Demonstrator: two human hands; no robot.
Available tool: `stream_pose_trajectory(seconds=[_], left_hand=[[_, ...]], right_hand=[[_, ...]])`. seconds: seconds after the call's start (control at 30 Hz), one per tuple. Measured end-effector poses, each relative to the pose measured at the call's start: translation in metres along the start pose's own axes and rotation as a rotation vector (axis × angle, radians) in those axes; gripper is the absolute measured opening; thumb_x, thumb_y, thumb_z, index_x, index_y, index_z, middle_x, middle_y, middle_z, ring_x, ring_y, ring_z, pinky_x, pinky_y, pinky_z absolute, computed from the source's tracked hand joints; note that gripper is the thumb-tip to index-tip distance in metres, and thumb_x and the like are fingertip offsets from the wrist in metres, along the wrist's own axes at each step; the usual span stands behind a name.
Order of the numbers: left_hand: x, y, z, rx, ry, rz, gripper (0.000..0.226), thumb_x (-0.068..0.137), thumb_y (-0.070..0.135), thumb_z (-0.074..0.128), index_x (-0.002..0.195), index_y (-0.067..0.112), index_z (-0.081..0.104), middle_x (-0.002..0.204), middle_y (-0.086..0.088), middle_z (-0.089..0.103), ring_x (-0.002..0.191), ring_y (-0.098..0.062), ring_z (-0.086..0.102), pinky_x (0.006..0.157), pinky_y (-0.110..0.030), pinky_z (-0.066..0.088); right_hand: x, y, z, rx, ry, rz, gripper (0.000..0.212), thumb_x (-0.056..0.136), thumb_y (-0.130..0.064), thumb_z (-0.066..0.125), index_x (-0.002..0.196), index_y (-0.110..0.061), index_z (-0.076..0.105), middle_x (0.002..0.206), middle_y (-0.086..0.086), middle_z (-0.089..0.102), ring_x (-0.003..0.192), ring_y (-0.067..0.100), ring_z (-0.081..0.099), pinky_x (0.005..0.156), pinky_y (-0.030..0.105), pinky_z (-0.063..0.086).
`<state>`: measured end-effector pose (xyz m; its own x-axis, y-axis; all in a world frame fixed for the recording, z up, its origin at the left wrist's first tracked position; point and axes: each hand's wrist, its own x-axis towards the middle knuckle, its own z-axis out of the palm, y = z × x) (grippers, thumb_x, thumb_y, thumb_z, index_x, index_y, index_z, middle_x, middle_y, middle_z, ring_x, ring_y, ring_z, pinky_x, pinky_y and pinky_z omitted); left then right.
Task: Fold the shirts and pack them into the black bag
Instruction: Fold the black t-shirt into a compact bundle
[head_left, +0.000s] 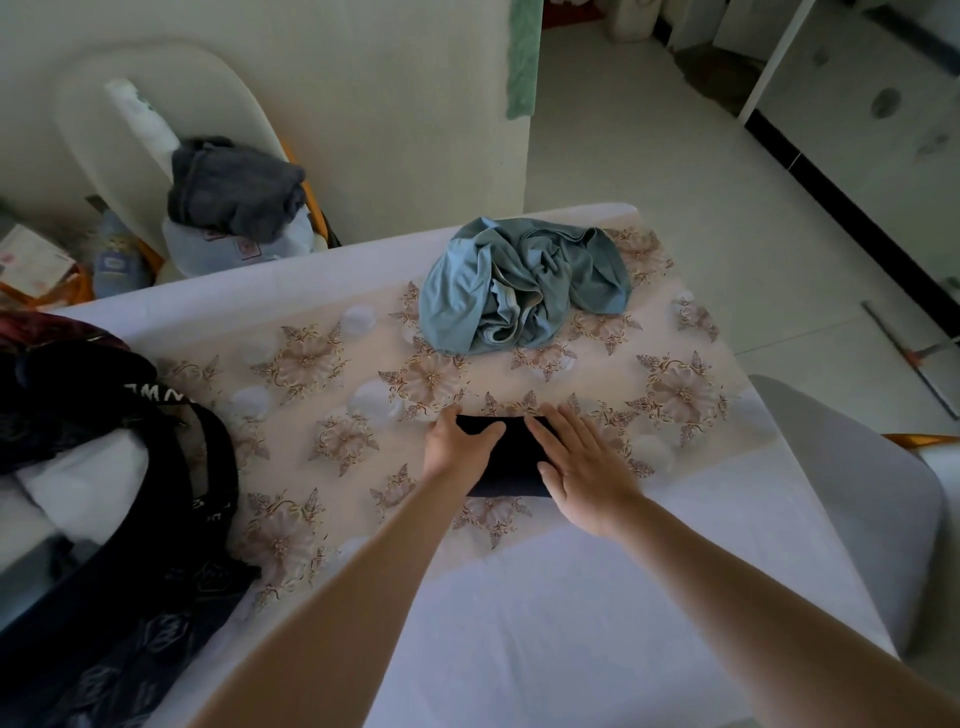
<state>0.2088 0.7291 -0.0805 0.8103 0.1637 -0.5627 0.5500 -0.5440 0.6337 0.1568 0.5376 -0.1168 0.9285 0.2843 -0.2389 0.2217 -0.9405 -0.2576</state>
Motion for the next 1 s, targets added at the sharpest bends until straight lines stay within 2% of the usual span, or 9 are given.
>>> stream_pose_trajectory(seconds=[0.07, 0.13, 0.23, 0.37, 0.43, 0.57, 0.67, 0.87, 1.0], left_hand=[[0.003, 0.005, -0.008, -0.071, -0.072, -0.053, 0.06, 0.079, 0.041, 0.077, 0.13, 0.024, 0.049, 0.124, 0.001, 0.059, 0.098, -0.018, 0.059, 0.071, -0.028, 0.048], [0.005, 0.005, -0.014, -0.059, -0.136, -0.046, 0.041, 0.077, 0.028, 0.079, 0.112, 0.024, 0.057, 0.104, 0.0, 0.065, 0.085, -0.015, 0.06, 0.073, -0.029, 0.052], [-0.001, 0.001, -0.024, -0.048, -0.171, 0.055, 0.041, 0.074, 0.007, 0.074, 0.108, 0.027, 0.062, 0.103, -0.001, 0.064, 0.09, -0.017, 0.06, 0.077, -0.031, 0.055], [-0.033, -0.01, -0.047, -0.046, -0.164, 0.332, 0.043, 0.068, -0.004, 0.062, 0.093, 0.032, 0.063, 0.092, 0.007, 0.065, 0.083, -0.006, 0.06, 0.063, -0.02, 0.05], [-0.048, -0.021, -0.06, -0.048, -0.168, 0.43, 0.043, 0.067, -0.006, 0.063, 0.087, 0.032, 0.061, 0.085, 0.01, 0.064, 0.071, 0.002, 0.056, 0.059, -0.014, 0.045], [-0.071, -0.052, -0.082, -0.011, -0.162, 0.509, 0.043, 0.067, -0.007, 0.062, 0.081, 0.034, 0.058, 0.079, 0.012, 0.06, 0.069, -0.002, 0.053, 0.058, -0.012, 0.04], [-0.086, -0.081, -0.096, 0.052, -0.217, 0.5, 0.036, 0.066, 0.009, 0.067, 0.087, 0.037, 0.057, 0.091, 0.01, 0.064, 0.085, -0.01, 0.06, 0.07, -0.02, 0.048], [-0.113, -0.136, -0.093, 0.087, -0.26, 0.352, 0.048, 0.092, 0.037, 0.064, 0.136, 0.03, 0.045, 0.136, 0.006, 0.037, 0.109, -0.012, 0.056, 0.073, -0.016, 0.046], [-0.119, -0.142, -0.073, 0.317, -0.276, 0.303, 0.074, 0.088, 0.041, 0.061, 0.151, 0.033, 0.023, 0.144, 0.001, 0.041, 0.118, -0.023, 0.053, 0.09, -0.034, 0.052]], right_hand=[[-0.003, -0.003, 0.001, -0.013, 0.024, 0.003, 0.062, 0.102, -0.046, 0.007, 0.159, -0.023, 0.014, 0.165, 0.007, 0.016, 0.152, 0.028, 0.013, 0.123, 0.048, 0.013], [-0.006, -0.007, -0.002, -0.027, 0.062, -0.004, 0.06, 0.1, -0.042, 0.017, 0.156, -0.02, 0.025, 0.161, 0.009, 0.026, 0.148, 0.031, 0.023, 0.122, 0.051, 0.017], [-0.003, -0.015, -0.021, 0.008, 0.115, -0.012, 0.059, 0.09, -0.036, 0.047, 0.146, -0.021, 0.035, 0.149, 0.003, 0.039, 0.14, 0.026, 0.035, 0.123, 0.048, 0.013], [0.002, -0.029, -0.056, 0.108, 0.087, -0.139, 0.092, 0.073, -0.027, 0.069, 0.152, -0.025, 0.022, 0.154, 0.0, 0.033, 0.144, 0.019, 0.028, 0.122, 0.035, 0.014], [0.005, -0.039, -0.068, 0.053, 0.004, -0.188, 0.096, 0.073, -0.03, 0.07, 0.155, -0.025, 0.02, 0.147, 0.001, 0.044, 0.137, 0.02, 0.04, 0.117, 0.036, 0.025], [0.004, -0.072, -0.068, -0.126, -0.027, -0.255, 0.051, 0.075, -0.042, 0.066, 0.125, -0.035, 0.057, 0.11, -0.01, 0.067, 0.115, 0.019, 0.057, 0.105, 0.043, 0.033], [-0.008, -0.098, -0.049, -0.152, 0.072, -0.322, 0.018, 0.073, -0.034, 0.065, 0.09, -0.027, 0.068, 0.088, -0.008, 0.064, 0.099, 0.023, 0.059, 0.098, 0.042, 0.035], [-0.054, -0.132, -0.008, -0.292, 0.09, -0.314, 0.047, 0.058, -0.013, 0.07, 0.102, -0.022, 0.062, 0.095, -0.001, 0.054, 0.091, 0.023, 0.054, 0.075, 0.035, 0.046], [-0.092, -0.131, 0.006, -0.204, 0.032, -0.326, 0.047, 0.063, -0.032, 0.064, 0.109, -0.023, 0.057, 0.098, -0.002, 0.051, 0.091, 0.021, 0.052, 0.079, 0.033, 0.048]])
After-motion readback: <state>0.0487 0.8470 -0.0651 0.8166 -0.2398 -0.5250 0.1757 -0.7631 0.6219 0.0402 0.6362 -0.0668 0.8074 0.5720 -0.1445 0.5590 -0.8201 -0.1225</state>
